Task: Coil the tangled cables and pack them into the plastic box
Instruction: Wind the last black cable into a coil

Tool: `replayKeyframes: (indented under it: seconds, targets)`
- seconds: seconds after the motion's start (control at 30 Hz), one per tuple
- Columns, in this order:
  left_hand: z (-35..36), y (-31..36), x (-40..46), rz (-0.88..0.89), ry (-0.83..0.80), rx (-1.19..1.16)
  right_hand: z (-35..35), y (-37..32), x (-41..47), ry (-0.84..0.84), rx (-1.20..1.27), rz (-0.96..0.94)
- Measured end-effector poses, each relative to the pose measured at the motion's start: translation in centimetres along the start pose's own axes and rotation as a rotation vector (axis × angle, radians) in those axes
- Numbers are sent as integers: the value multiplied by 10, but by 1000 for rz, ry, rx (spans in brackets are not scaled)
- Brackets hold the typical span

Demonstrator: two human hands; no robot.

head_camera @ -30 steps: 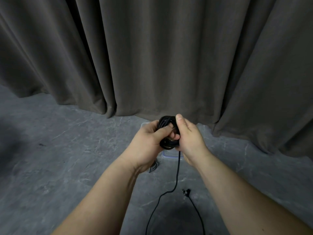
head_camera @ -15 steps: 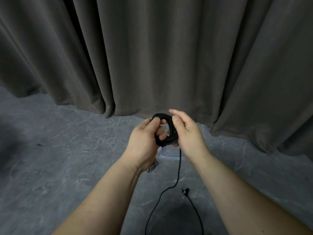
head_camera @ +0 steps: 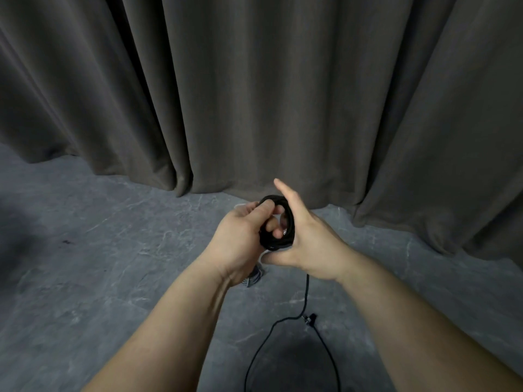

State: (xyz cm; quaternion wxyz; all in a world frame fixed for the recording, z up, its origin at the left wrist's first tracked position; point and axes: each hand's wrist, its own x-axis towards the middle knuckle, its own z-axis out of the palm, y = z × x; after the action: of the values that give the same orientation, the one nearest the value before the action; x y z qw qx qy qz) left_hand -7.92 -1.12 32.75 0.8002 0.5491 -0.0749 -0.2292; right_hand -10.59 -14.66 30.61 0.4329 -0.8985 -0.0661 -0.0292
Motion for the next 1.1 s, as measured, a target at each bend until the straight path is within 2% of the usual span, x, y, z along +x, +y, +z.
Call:
replayKeyframes:
  seconds: [0.17,0.33,0.47,0.67,0.87,0.97,1.1]
  targets:
    - [-2,-3,-1,17,-43,82,5,1,3,51,-12,-48]
    - [-1,-7,-3,48,-50,225,7,1,2,23,-14,-30]
    - [-1,-6,-3,112,-69,295,6,-1,2,80,17,-52]
    - [0,-4,1,129,-33,198,4,-1,5,128,50,-44]
    - [-4,0,-2,29,-220,17,3,1,3,113,136,-52]
    - [-9,-1,-1,31,-277,39,4,3,4,89,186,-50]
    - [-11,-5,0,48,-274,118,5,6,5,40,190,-37]
